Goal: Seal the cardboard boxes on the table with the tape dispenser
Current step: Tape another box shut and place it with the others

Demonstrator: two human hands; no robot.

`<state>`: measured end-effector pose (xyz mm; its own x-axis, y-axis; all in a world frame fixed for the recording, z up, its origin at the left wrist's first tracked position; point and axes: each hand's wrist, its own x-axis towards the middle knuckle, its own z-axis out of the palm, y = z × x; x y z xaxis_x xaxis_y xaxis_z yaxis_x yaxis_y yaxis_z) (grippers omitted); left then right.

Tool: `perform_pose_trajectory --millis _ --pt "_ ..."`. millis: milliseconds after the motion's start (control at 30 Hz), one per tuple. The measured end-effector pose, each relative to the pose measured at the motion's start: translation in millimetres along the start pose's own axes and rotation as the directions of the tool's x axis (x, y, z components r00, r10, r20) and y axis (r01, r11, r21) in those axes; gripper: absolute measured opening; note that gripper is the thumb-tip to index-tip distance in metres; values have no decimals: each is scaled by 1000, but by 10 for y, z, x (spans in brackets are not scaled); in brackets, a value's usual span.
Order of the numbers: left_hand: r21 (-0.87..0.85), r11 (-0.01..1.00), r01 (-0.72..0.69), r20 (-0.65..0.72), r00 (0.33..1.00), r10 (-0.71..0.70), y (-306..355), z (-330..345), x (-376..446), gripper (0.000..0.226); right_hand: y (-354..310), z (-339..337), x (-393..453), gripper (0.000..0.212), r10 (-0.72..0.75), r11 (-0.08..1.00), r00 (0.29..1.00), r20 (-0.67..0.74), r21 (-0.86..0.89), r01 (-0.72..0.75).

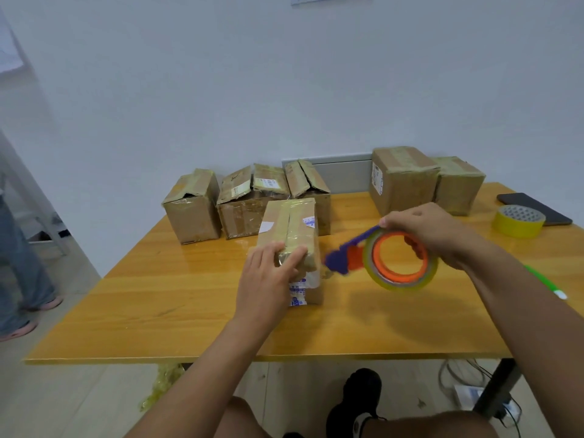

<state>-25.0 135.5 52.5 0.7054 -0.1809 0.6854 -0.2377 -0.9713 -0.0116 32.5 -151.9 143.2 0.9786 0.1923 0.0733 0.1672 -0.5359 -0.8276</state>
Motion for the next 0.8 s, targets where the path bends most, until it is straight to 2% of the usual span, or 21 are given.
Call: perform_pose_trajectory --millis 67,100,133,200,233,367,433,500,567,633,800 --pt "-10 999 52 -30 998 -52 -65 -11 1 50 113 35 -1 41 49 965 999 17 -259 -43" --pt "-22 997 68 -35 997 -68 -102 -9 -7 49 218 39 -32 37 52 957 998 -30 -283 -59" --pt "-38 997 69 -40 997 -70 -132 -1 -13 50 295 17 -82 32 42 969 992 -116 -236 -69" --pt "-57 998 38 -45 998 -41 -159 19 -9 51 382 -40 -133 22 -13 998 945 -327 -60 -7" --pt "-62 998 8 -41 999 -11 -153 39 3 51 393 -57 -132 21 -19 1000 921 -388 10 25" --pt "-178 984 -30 -16 999 28 -28 24 51 44 325 75 -79 25 -83 992 902 -424 51 116" --pt "-276 960 41 -28 998 -51 72 -19 119 41 264 157 -30 28 -83 981 883 -462 118 154" --pt "-328 931 160 -50 981 -186 144 -41 237 42 201 233 41 38 -82 963 868 -490 185 196" --pt "-294 916 274 -42 953 -299 184 -31 370 45 105 317 114 45 -101 947 863 -495 218 236" --pt "-222 915 337 -14 937 -349 227 6 448 37 7 389 198 47 -122 934 862 -493 238 268" --pt "-99 955 279 -85 954 -287 319 111 417 24 -204 503 359 50 -174 920 858 -484 232 317"
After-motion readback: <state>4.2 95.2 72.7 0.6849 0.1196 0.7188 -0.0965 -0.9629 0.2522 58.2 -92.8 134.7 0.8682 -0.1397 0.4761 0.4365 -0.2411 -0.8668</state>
